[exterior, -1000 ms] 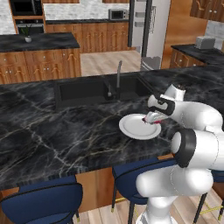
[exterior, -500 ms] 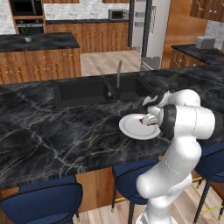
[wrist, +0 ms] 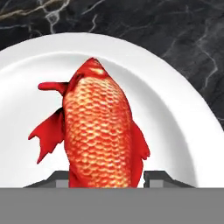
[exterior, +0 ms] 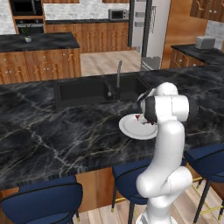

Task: Take the cheese, fish, and bell pepper from the fridge and place them on the plate on the dining counter to create an appetizer plate.

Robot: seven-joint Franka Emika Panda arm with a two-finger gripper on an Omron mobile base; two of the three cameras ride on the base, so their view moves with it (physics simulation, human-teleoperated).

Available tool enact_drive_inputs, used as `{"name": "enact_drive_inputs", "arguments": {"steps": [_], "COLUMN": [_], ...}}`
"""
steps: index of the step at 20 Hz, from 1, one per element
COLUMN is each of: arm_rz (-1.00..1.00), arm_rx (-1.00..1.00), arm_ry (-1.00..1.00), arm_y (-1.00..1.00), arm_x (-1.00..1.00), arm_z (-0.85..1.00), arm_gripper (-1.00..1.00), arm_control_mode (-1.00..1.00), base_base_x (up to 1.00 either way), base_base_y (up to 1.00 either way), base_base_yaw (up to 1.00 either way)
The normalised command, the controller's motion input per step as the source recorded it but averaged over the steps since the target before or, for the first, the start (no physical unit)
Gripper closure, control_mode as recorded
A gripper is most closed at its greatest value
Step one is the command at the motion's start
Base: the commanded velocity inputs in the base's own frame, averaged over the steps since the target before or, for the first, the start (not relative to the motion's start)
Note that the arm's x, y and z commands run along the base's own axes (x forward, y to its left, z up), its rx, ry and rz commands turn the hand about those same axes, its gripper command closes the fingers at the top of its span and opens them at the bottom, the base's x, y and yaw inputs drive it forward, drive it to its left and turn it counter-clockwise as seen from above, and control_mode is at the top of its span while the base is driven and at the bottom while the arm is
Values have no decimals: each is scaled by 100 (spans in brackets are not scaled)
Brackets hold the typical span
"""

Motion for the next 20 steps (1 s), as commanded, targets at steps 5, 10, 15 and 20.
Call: {"name": "enact_drive_inputs", "arguments": {"steps": [5, 10, 15, 20], "arm_rz": [1, 0, -9, -26], "arm_rx": [-3, -18, -8, 27], "arm_ry": [2, 1, 1, -13], "arm_y": [3, 48, 76, 29], "arm_x": [-24, -76, -100, -100], "arm_z": [57, 96, 74, 71], "arm_gripper": [-100, -100, -100, -100], "arm_control_mode": [-100, -100, -100, -100], "base_base_x": [0, 0, 0, 0], "base_base_y": [0, 0, 0, 0], "base_base_yaw": [0, 0, 0, 0]}}
